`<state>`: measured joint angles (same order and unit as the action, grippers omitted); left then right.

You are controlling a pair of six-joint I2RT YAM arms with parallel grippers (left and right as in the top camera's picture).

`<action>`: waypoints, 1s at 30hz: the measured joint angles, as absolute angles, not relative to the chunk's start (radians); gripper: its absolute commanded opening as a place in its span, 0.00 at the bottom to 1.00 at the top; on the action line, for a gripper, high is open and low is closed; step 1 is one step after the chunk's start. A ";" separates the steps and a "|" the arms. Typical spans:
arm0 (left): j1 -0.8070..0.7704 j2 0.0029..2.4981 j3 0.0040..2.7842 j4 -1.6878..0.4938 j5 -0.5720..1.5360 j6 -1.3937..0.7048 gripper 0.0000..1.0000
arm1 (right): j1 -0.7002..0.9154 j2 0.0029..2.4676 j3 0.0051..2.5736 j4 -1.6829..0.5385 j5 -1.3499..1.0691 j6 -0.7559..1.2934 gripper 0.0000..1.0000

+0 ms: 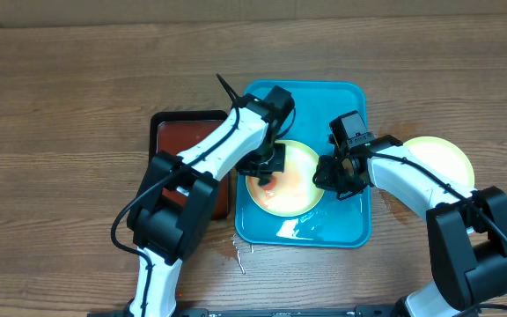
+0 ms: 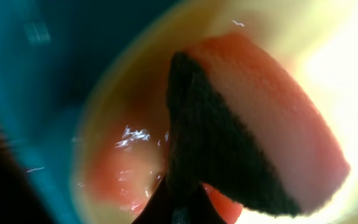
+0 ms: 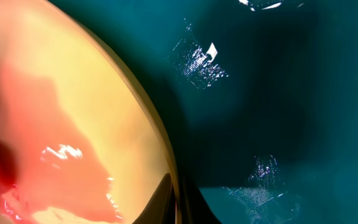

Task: Clean dirty plates on tray and stack at the side
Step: 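Scrub the red smear on the second yellow plate with the sponge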

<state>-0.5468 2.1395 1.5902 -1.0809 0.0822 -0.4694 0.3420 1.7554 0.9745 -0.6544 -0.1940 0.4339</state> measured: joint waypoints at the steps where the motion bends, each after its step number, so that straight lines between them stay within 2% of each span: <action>1: -0.542 2.140 1.590 -1.088 0.065 -0.463 0.04 | 0.342 1.755 0.974 -0.654 -0.194 0.434 0.04; 7: -0.536 2.140 1.590 -1.088 0.067 -0.442 0.04 | 0.342 1.755 0.974 -0.654 -0.194 0.434 0.04; 15: -0.546 2.146 1.589 -0.942 0.347 -0.443 0.04 | 0.342 1.755 0.974 -0.654 -0.194 0.434 0.04; 21: -0.620 2.150 1.589 -0.939 0.445 -0.451 0.04 | 0.342 1.755 0.974 -0.656 -0.194 0.434 0.04; 25: -0.646 2.150 1.589 -1.015 0.415 -0.455 0.04 | 0.342 1.755 0.974 -0.657 -0.194 0.434 0.04; 30: -0.637 2.150 1.588 -1.118 0.249 -0.458 0.04 | 0.342 1.755 0.975 -0.665 -0.196 0.437 0.04</action>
<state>-0.6373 2.1498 1.5883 -1.1183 0.2489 -0.4580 0.3420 1.7554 0.9749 -0.6651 -0.1955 0.4366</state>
